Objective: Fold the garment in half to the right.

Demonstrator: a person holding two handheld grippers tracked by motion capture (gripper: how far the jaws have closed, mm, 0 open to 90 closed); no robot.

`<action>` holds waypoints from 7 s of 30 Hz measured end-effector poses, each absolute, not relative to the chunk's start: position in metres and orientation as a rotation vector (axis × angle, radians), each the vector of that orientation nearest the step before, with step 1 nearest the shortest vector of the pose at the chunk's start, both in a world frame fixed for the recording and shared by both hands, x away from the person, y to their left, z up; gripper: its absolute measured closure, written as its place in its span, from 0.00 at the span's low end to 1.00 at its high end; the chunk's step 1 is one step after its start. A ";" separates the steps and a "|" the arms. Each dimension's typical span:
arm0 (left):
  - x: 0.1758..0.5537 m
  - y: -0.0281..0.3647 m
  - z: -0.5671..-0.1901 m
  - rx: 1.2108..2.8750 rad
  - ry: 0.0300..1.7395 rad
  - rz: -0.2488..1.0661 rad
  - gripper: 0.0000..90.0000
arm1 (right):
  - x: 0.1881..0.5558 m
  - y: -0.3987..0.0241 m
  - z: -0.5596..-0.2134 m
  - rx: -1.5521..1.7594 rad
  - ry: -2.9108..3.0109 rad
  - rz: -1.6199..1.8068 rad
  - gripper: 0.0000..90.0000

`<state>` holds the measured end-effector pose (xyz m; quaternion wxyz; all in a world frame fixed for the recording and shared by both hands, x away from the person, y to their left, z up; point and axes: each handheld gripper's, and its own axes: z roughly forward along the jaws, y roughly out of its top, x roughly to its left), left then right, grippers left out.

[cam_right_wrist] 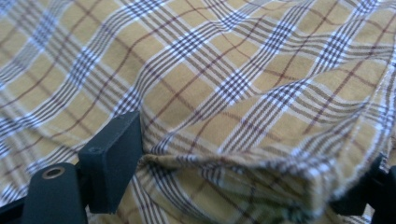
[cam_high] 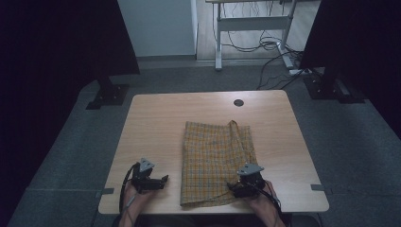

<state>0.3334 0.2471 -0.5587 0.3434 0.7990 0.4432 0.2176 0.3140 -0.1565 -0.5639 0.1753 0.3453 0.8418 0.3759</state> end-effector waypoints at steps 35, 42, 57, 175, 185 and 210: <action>0.334 0.246 -0.559 2.075 1.157 0.569 0.10 | 0.325 -0.175 -0.566 0.988 2.403 1.079 0.19; 0.334 0.246 -0.559 2.079 1.157 0.569 0.09 | 0.336 -0.174 -0.565 0.994 2.397 1.080 0.19; 0.334 0.245 -0.559 2.076 1.171 0.572 0.07 | 0.363 -0.167 -0.563 1.021 2.390 1.063 0.20; 0.334 0.241 -0.559 2.064 1.198 0.578 0.06 | 0.344 -0.258 -0.540 1.067 2.259 1.191 0.11; 0.334 0.241 -0.559 2.064 1.199 0.579 0.06 | 0.331 -0.276 -0.545 1.106 2.229 1.187 0.11; 0.334 0.240 -0.559 2.064 1.201 0.581 0.06 | 0.301 -0.316 -0.573 1.254 2.216 1.036 0.11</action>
